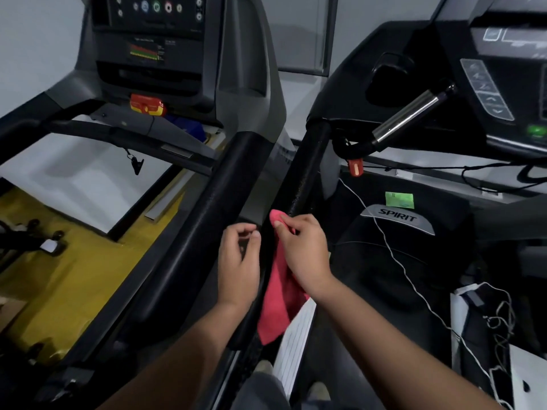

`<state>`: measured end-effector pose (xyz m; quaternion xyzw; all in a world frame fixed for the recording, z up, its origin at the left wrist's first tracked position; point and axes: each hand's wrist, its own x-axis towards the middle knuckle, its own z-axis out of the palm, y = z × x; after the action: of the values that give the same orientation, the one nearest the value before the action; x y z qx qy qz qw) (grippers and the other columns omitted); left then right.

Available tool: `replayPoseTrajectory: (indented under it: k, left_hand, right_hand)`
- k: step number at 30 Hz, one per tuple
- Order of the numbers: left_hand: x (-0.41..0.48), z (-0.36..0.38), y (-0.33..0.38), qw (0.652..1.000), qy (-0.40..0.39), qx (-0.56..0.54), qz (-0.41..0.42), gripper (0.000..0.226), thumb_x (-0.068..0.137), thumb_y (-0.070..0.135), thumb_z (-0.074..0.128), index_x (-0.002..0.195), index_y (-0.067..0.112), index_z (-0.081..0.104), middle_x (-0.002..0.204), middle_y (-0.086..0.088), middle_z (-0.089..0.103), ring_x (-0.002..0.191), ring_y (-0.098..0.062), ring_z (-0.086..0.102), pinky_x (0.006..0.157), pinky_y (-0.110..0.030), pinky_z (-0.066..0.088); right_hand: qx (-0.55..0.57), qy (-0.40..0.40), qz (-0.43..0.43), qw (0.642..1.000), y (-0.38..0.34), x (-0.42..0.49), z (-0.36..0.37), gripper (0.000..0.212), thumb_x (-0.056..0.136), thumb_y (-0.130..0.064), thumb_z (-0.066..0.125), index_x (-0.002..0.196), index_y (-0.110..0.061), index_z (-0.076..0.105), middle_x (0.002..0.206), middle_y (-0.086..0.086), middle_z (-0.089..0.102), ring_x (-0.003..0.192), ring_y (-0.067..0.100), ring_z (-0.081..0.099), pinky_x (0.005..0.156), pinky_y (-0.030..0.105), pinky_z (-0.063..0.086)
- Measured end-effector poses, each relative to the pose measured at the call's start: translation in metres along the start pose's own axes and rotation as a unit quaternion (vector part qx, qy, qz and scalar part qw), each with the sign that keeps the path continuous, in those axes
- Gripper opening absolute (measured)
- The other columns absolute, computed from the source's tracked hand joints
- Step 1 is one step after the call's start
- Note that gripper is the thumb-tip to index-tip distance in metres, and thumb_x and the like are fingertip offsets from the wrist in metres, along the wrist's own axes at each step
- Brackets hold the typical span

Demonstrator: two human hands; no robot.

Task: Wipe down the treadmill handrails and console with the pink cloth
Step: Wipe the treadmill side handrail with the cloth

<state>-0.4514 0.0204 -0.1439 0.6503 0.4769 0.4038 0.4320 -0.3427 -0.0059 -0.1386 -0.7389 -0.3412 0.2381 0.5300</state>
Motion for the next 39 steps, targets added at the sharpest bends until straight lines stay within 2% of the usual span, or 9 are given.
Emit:
replayPoseTrajectory:
  k: [4,9,13,19,22,27,32,35,39]
  left_hand:
    - [-0.017,-0.008,0.004,0.992,-0.061,0.039,0.105,0.021,0.084,0.030,0.054,0.103,0.037,0.055,0.109,0.022,0.053,0.107,-0.007,0.051,0.087,-0.022,0.044]
    - [-0.013,-0.005,0.008,0.965,-0.121,0.228,0.049,0.045,0.093,0.028,0.053,0.136,0.036,0.045,0.134,0.017,0.037,0.124,-0.006,0.026,0.106,-0.024,0.028]
    - [-0.007,-0.004,0.007,0.945,-0.159,0.285,0.037,0.049,0.096,0.039,0.047,0.144,0.038,0.035,0.141,0.009,0.030,0.124,-0.010,0.024,0.098,-0.020,0.023]
    - [0.020,-0.001,0.011,0.947,-0.119,0.292,-0.065,0.037,0.101,0.033,0.037,0.134,0.022,0.051,0.136,-0.005,0.048,0.125,-0.024,0.039,0.108,-0.034,0.030]
    - [0.032,0.010,0.017,0.936,-0.147,0.304,-0.093,0.042,0.101,0.037,0.034,0.129,0.014,0.055,0.132,-0.010,0.055,0.124,-0.027,0.046,0.108,-0.038,0.032]
    - [0.011,0.021,0.021,0.923,-0.184,0.328,-0.083,0.065,0.099,0.050,0.030,0.152,0.016,0.014,0.157,-0.002,0.019,0.143,-0.025,0.011,0.113,-0.040,0.020]
    - [0.040,0.006,0.000,0.934,-0.225,0.231,-0.156,0.042,0.100,0.043,0.035,0.122,0.018,0.060,0.123,-0.012,0.060,0.123,-0.031,0.050,0.105,-0.039,0.039]
    - [0.057,0.003,0.005,0.927,-0.240,0.095,-0.272,0.037,0.102,0.032,0.040,0.088,0.013,0.068,0.092,-0.012,0.069,0.087,-0.026,0.066,0.077,-0.029,0.051]
    - [0.071,0.024,0.018,0.918,-0.239,0.175,-0.262,0.059,0.102,0.047,0.027,0.126,0.004,0.059,0.128,-0.019,0.058,0.118,-0.029,0.055,0.106,-0.040,0.038]
  right_hand:
    - [0.034,-0.075,0.055,0.995,-0.017,0.002,-0.005,0.034,0.098,-0.023,0.049,0.075,-0.007,0.069,0.060,0.001,0.056,0.052,-0.001,0.049,0.057,0.017,0.037]
    - [0.318,-0.100,0.205,0.920,-0.032,-0.005,-0.013,0.027,0.099,-0.004,0.035,0.098,-0.008,0.061,0.094,0.005,0.062,0.072,0.016,0.061,0.060,0.025,0.053]
    - [0.216,0.022,0.123,0.968,-0.008,-0.004,-0.024,0.024,0.093,0.002,0.039,0.086,-0.012,0.057,0.077,0.000,0.057,0.062,0.013,0.053,0.053,0.023,0.046]
    - [0.153,-0.077,0.146,0.974,0.015,-0.018,-0.003,0.012,0.093,-0.019,0.055,0.082,-0.017,0.060,0.079,0.001,0.064,0.074,0.017,0.060,0.071,0.030,0.049]
    - [0.201,-0.078,0.177,0.960,0.020,-0.016,-0.005,0.012,0.092,-0.020,0.058,0.085,-0.010,0.059,0.075,0.004,0.063,0.071,0.018,0.060,0.060,0.025,0.047]
    - [0.259,-0.102,0.257,0.926,0.034,-0.008,-0.010,0.016,0.095,-0.020,0.048,0.085,-0.009,0.054,0.074,0.012,0.056,0.068,0.025,0.056,0.058,0.031,0.048]
    - [0.184,-0.141,0.255,0.939,0.032,0.006,-0.005,0.035,0.096,-0.037,0.044,0.077,-0.010,0.054,0.075,0.013,0.049,0.077,0.025,0.049,0.074,0.034,0.043]
    - [0.144,-0.166,0.277,0.935,0.029,0.012,0.010,0.058,0.093,-0.056,0.036,0.122,-0.009,0.055,0.107,0.002,0.057,0.102,0.021,0.053,0.102,0.040,0.041]
    - [0.122,-0.169,0.268,0.941,0.026,0.013,0.018,0.065,0.095,-0.057,0.030,0.138,-0.010,0.041,0.126,0.005,0.054,0.117,0.022,0.050,0.103,0.047,0.042]
